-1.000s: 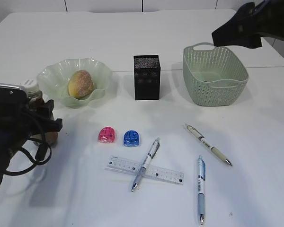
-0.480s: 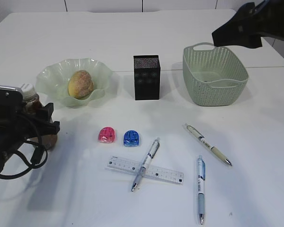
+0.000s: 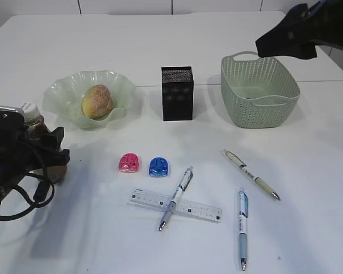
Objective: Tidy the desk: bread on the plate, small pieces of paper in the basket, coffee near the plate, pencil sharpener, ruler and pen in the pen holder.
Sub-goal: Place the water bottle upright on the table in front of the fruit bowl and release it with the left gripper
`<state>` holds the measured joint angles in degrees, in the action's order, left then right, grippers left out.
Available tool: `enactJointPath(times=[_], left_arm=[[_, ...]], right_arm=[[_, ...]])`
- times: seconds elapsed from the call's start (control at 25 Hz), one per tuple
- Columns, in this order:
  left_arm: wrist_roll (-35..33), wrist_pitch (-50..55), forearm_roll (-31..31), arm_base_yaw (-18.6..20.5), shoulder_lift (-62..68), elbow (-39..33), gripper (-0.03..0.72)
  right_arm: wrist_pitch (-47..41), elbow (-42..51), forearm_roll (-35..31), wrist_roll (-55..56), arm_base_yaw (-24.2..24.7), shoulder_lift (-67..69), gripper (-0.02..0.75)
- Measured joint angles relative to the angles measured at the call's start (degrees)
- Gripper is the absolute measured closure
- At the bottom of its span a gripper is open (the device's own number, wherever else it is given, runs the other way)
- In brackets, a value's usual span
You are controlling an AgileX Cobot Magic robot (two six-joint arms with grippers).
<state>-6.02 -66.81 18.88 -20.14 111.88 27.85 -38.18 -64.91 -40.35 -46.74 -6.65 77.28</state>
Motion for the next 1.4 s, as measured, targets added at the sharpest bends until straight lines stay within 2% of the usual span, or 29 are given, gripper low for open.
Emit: enactJointPath(times=[0.16, 0.44, 1.0, 1.16, 1.4], left_arm=[[0.4, -0.1, -0.1, 0.0, -0.1, -0.7, 0.212], [0.7, 0.4, -0.1, 0.0, -2.4, -0.9, 0.140], [0.8, 0.9, -0.1, 0.0, -8.6, -1.2, 0.129], [-1.7, 1.1, -0.1, 0.0, -13.6, -1.3, 0.129], [-2.9, 8.2, 0.0, 0.0, -22.1, -1.3, 0.129]], right_arm=[[0.0, 0.0, 0.0, 0.0, 0.0, 0.0, 0.253], [-0.1, 0.0, 0.0, 0.0, 0.0, 0.0, 0.253], [-0.1, 0.0, 0.0, 0.0, 0.0, 0.0, 0.253], [-0.1, 0.0, 0.0, 0.0, 0.0, 0.0, 0.253], [-0.3, 0.0, 0.0, 0.1, 0.0, -2.1, 0.253]])
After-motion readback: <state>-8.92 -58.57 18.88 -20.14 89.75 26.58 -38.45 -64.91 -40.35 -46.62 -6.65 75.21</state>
